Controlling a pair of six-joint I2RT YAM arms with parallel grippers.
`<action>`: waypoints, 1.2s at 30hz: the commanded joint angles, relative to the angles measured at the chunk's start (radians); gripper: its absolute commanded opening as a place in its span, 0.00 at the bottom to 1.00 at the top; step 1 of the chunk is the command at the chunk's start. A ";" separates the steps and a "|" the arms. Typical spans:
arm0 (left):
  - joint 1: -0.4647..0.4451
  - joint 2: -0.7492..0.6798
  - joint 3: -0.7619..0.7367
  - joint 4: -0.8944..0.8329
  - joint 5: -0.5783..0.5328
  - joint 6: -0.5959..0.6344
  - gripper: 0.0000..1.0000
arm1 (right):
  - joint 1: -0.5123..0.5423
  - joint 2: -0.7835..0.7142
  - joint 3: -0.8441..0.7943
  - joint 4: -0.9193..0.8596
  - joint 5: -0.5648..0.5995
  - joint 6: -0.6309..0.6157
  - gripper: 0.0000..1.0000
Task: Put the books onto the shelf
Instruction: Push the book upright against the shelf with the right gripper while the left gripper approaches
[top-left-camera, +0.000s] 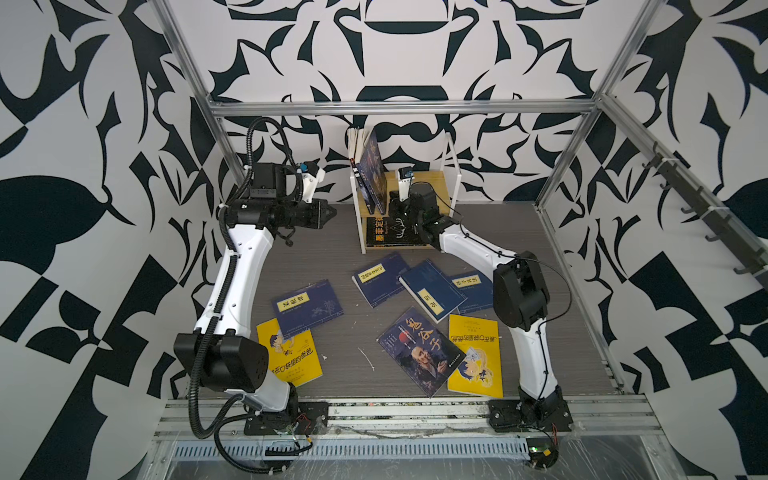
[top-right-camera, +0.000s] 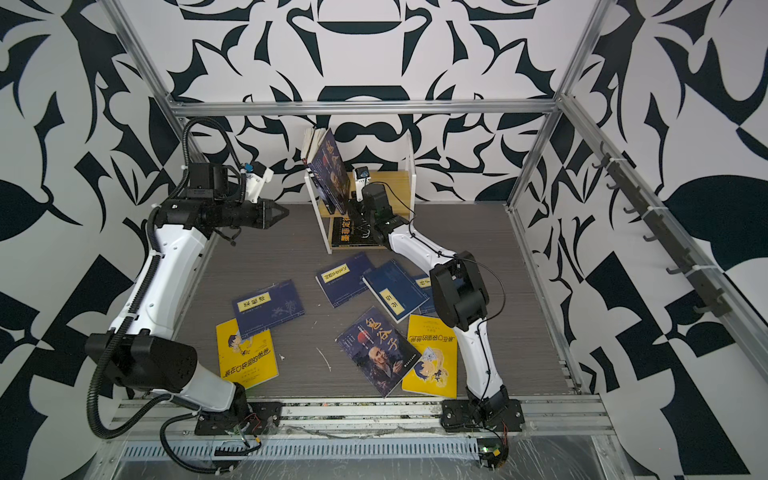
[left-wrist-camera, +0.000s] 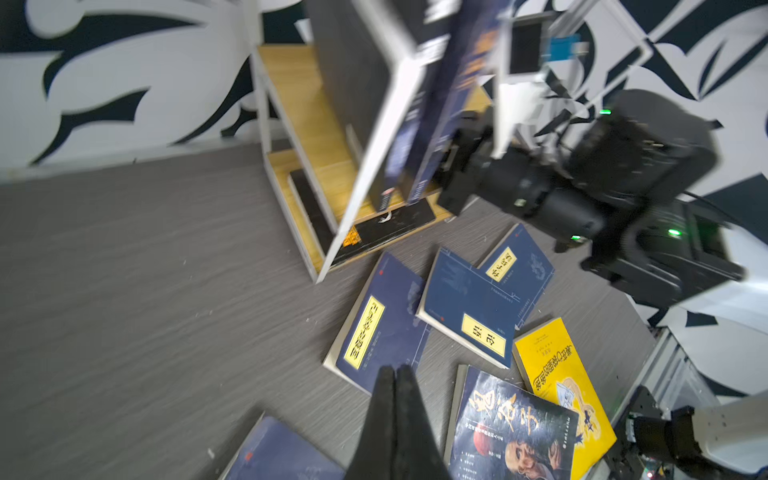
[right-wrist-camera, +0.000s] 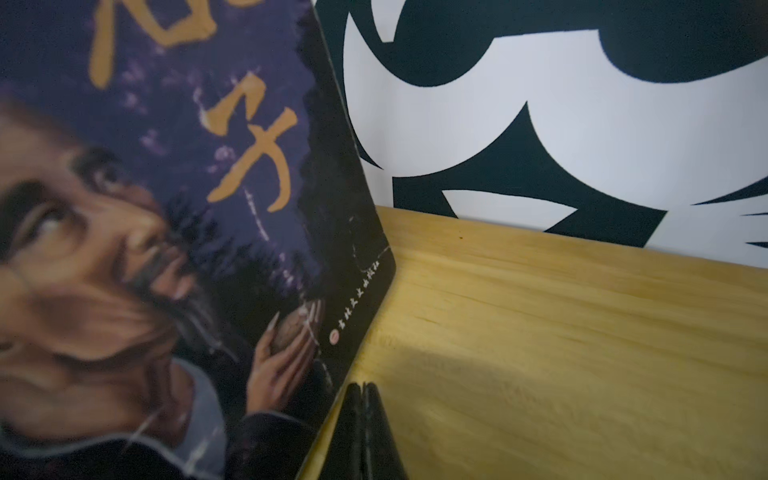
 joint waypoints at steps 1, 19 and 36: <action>-0.024 0.007 0.046 -0.049 -0.027 0.028 0.00 | -0.004 0.016 0.062 -0.005 -0.045 0.048 0.00; -0.149 0.109 0.180 -0.035 -0.102 -0.027 0.00 | 0.020 0.146 0.250 -0.058 -0.045 0.081 0.00; -0.266 0.254 0.378 -0.082 -0.327 0.032 0.00 | 0.026 0.164 0.266 -0.068 -0.063 0.087 0.00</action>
